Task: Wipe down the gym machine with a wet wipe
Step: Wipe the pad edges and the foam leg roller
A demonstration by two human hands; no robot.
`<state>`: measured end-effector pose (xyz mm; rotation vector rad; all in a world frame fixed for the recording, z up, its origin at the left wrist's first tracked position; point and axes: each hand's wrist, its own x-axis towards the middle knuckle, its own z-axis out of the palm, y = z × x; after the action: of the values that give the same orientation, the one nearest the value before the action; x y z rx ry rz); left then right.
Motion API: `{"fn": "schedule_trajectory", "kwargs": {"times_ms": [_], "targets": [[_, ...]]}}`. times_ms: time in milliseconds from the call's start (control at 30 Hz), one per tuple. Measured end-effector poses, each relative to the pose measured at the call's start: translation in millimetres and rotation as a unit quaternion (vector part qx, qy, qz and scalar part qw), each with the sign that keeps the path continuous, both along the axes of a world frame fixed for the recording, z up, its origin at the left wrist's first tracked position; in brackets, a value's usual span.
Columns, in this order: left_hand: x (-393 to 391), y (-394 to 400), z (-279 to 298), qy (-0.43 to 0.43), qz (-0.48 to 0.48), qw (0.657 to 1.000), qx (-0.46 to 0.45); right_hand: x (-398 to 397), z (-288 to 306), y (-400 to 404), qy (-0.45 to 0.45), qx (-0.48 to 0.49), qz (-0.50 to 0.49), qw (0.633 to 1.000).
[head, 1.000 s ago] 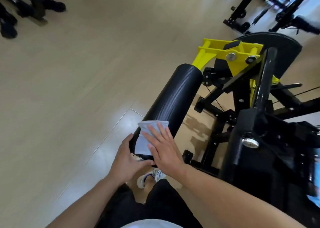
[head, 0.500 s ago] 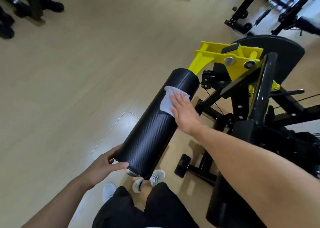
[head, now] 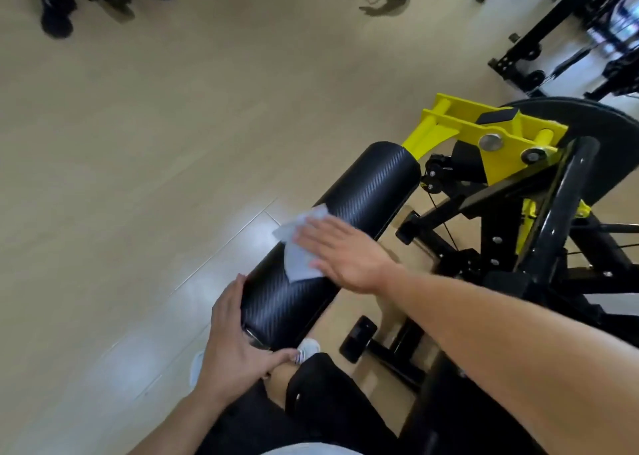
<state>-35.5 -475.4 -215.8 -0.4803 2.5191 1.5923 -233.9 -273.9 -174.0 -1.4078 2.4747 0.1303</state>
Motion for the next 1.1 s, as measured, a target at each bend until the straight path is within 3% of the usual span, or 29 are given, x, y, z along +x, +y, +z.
{"fn": "schedule_trajectory", "kwargs": {"times_ms": [100,167,267,333,367,433,533,600,667,733,800,900,967,1100], "targets": [[0,1,-1,0.017,-0.001,1.0,-0.004,-94,13,48,0.042,0.038,-0.276,0.959],[0,0,-5,0.038,0.002,0.999,-0.009,-126,20,63,0.014,0.045,-0.347,0.937],[-1,-2,-9,0.024,0.006,1.0,-0.001,-107,9,47,0.004,-0.022,-0.401,0.916],[-2,-6,-9,0.004,0.007,1.0,0.026,-50,-11,24,0.073,-0.071,-0.368,0.924],[-3,-8,-9,-0.003,0.004,0.999,0.036,-12,-11,10,0.057,-0.104,-0.32,0.94],[-3,-13,-10,-0.012,-0.001,0.999,0.047,57,-4,-10,0.007,-0.105,-0.135,0.985],[-4,-13,-6,-0.024,-0.007,0.998,0.053,82,7,-15,-0.055,-0.04,0.082,0.994],[-4,-13,-2,-0.028,-0.01,0.998,0.054,48,1,-4,-0.024,-0.022,0.08,0.996],[-4,-14,2,-0.037,-0.01,0.998,0.051,3,-4,11,-0.015,-0.039,-0.1,0.994],[-5,-15,5,-0.049,-0.013,0.998,0.047,-41,-1,27,-0.013,-0.082,-0.341,0.937],[-4,-17,8,-0.067,-0.024,0.997,0.036,-80,-5,39,-0.044,-0.102,-0.48,0.87],[-4,-23,14,-0.09,-0.046,0.994,0.035,-116,-11,43,-0.057,-0.158,-0.593,0.788],[-8,-28,20,-0.114,-0.055,0.991,0.049,-120,-11,37,-0.074,-0.209,-0.682,0.697],[-17,-41,31,-0.162,-0.072,0.98,0.094,-71,-16,4,-0.119,-0.248,-0.737,0.617]]}}
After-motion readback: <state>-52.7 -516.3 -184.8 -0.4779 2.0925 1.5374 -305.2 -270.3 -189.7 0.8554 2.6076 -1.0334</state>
